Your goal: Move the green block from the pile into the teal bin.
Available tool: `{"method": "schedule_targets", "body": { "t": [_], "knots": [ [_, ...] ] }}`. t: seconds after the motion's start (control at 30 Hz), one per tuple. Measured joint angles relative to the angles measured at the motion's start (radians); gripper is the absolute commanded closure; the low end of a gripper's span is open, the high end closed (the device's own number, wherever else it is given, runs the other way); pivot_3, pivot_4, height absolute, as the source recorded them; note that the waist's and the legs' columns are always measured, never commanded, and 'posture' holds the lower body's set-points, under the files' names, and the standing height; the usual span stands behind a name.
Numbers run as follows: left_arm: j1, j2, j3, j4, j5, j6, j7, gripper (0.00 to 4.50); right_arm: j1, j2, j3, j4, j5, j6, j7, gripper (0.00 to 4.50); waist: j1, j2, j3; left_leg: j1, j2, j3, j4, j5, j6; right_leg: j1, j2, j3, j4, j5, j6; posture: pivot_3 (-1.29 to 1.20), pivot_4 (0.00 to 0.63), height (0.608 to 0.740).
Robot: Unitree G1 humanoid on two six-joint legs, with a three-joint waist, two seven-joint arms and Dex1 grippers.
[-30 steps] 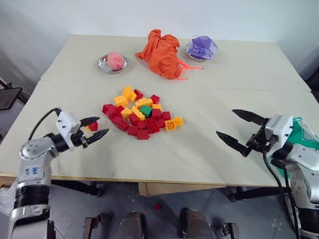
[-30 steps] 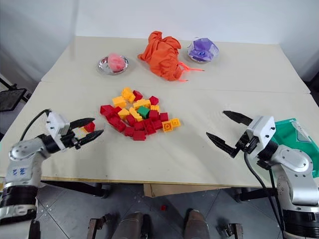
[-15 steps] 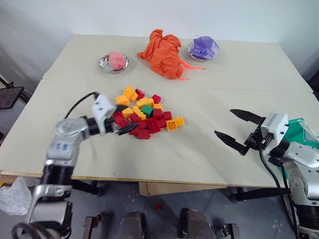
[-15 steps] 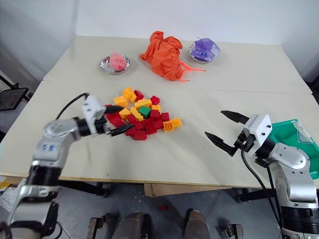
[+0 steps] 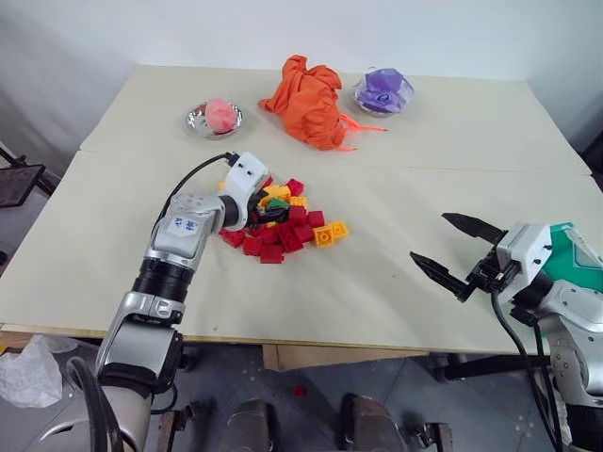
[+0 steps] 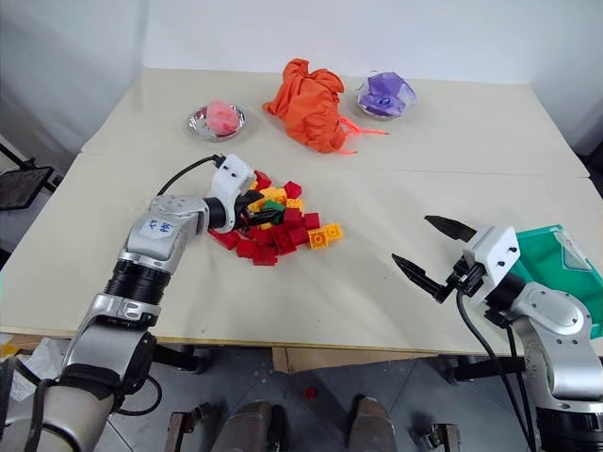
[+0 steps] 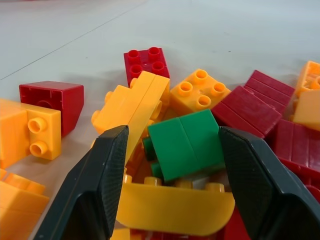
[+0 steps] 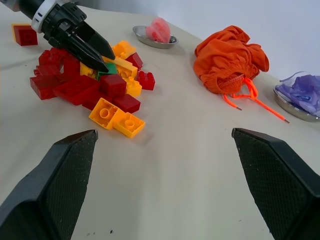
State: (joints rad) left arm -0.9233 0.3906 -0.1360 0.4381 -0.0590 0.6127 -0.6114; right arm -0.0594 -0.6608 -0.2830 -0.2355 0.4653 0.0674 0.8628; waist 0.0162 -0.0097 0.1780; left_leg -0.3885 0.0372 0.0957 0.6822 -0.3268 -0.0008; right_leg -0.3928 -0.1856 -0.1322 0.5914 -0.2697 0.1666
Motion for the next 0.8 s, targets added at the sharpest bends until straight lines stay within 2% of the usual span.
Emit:
{"method": "schedule_targets", "body": {
  "t": [0.07,0.27,0.47,0.57,0.7,0.8],
  "knots": [
    [-0.011,-0.003,-0.005,0.004,0.006,0.017,-0.002,1.51,0.003,0.002,0.000,0.000,0.001,-0.001,-0.001,0.00,0.003,0.000,0.000,0.000,0.000,0.000,0.000,0.000,0.000,0.000,0.000,0.000,0.000,0.000,0.000,0.00,0.150,0.740],
    [-0.082,0.013,-0.119,0.025,0.046,0.069,-0.097,1.51,0.011,0.007,-0.001,-0.001,0.007,-0.003,-0.001,0.00,0.007,0.000,0.000,0.001,0.000,0.000,0.000,0.000,0.000,0.001,0.000,0.000,0.000,0.000,0.000,0.00,0.150,0.740],
    [-0.127,0.032,-0.148,0.062,0.063,0.100,-0.145,1.51,0.017,0.013,-0.001,-0.002,0.007,-0.016,-0.004,0.00,0.001,0.001,-0.001,0.001,0.000,0.000,0.000,0.000,0.000,0.000,0.000,0.000,0.000,0.000,0.000,0.00,0.150,0.740],
    [-0.134,0.032,-0.149,0.091,0.063,0.090,-0.149,2.05,0.016,0.023,0.000,-0.003,0.007,-0.022,-0.010,0.00,0.001,0.001,-0.001,0.001,0.000,0.000,0.000,0.000,0.000,0.001,0.000,0.001,0.001,0.000,0.000,0.00,0.150,0.740],
    [-0.154,0.031,-0.138,0.126,0.063,0.066,-0.155,3.12,0.003,0.031,0.001,-0.003,0.006,-0.022,-0.017,0.00,-0.004,0.002,-0.001,0.002,0.000,0.001,0.000,0.000,0.000,0.001,0.000,0.001,0.001,0.000,0.000,0.00,0.150,0.740],
    [-0.159,0.027,-0.113,0.142,0.049,0.040,-0.174,3.73,-0.004,0.037,0.002,-0.003,0.004,-0.024,-0.021,0.00,-0.009,0.002,-0.001,0.002,0.000,0.001,0.000,0.000,0.000,0.001,0.000,0.001,0.001,0.000,0.000,0.00,0.150,0.740]
  ]
}}
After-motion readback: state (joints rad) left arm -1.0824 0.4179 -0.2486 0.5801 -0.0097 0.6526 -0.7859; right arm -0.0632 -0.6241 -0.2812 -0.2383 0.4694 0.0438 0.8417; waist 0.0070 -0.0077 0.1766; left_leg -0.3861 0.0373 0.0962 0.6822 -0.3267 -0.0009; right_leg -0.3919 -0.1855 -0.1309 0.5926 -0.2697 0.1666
